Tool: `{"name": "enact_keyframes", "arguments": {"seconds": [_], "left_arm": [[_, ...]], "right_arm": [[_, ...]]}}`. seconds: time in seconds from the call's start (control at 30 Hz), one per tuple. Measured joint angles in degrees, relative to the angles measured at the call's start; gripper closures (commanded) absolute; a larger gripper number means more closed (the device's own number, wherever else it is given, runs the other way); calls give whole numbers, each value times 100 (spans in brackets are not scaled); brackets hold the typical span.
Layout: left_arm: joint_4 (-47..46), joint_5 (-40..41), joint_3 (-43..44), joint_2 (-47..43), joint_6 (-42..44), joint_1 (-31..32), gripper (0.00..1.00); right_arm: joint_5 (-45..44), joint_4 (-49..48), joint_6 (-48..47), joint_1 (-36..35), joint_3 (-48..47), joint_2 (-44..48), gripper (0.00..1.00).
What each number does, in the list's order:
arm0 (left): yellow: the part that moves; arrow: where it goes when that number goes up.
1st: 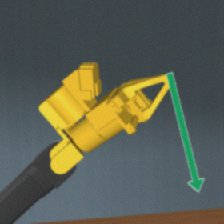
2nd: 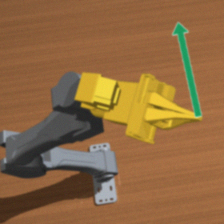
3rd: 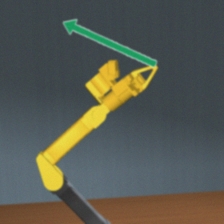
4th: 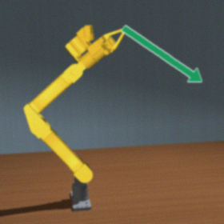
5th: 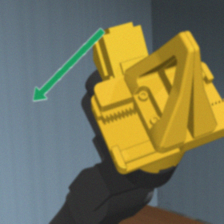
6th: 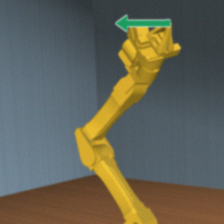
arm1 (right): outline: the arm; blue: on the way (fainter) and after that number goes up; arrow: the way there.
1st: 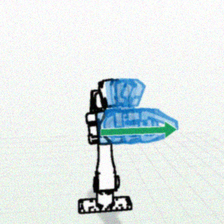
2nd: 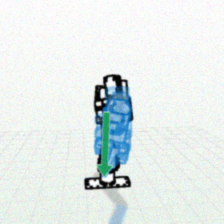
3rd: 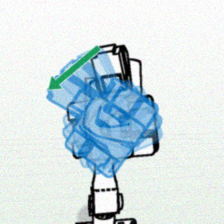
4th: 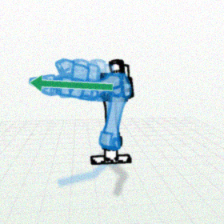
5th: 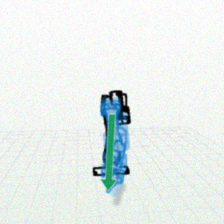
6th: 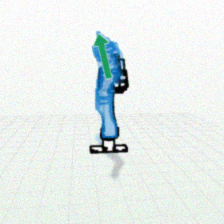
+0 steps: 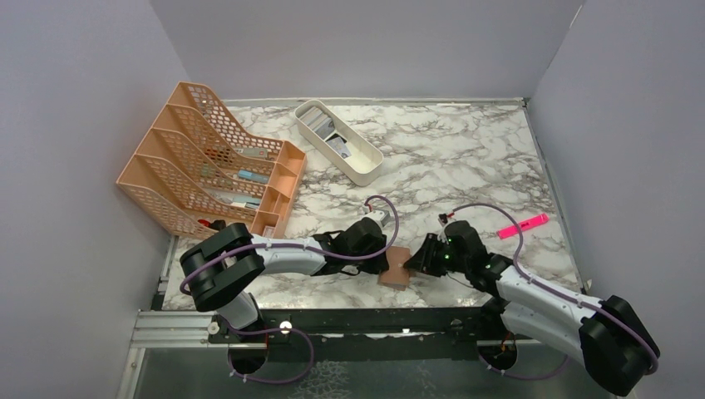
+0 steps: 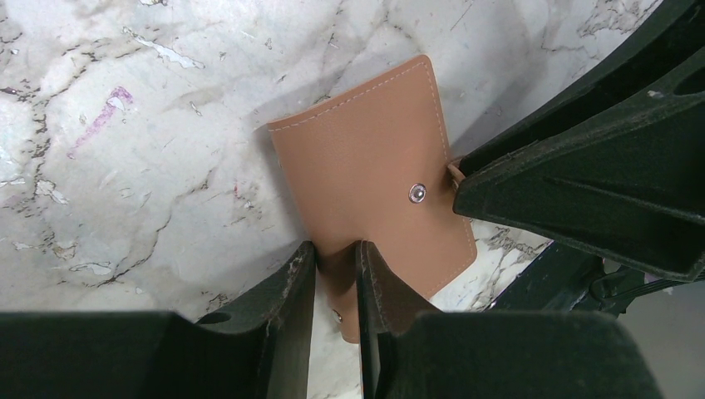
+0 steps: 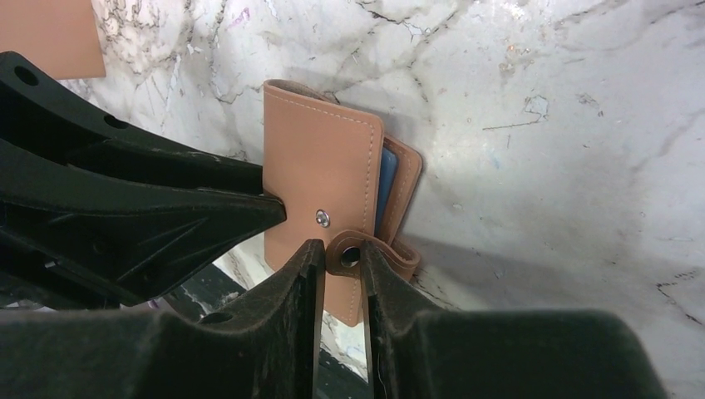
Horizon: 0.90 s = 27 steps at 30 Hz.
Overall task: Put the credit cards into the card holder
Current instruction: Close the card holder at the center of the board.
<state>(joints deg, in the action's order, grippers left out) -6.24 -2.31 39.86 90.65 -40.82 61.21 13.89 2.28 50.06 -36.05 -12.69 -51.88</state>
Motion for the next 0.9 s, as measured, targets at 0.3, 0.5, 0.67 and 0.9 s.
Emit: {"name": "enact_keyframes", "arguments": {"seconds": [0.3, 0.5, 0.67, 0.9], "left_arm": [[-7, -2, 0, 11, 2, 0, 76], [-15, -9, 0, 15, 11, 0, 76], [-26, -13, 0, 17, 22, 0, 75], [-28, -17, 0, 20, 22, 0, 75]], "right_arm": [[61, -96, -26, 0, -136, -299, 75], [68, -109, -42, 0, -210, -382, 75], [96, -173, -59, 0, -232, -490, 74], [188, -310, -59, 0, -339, -708, 61]]}}
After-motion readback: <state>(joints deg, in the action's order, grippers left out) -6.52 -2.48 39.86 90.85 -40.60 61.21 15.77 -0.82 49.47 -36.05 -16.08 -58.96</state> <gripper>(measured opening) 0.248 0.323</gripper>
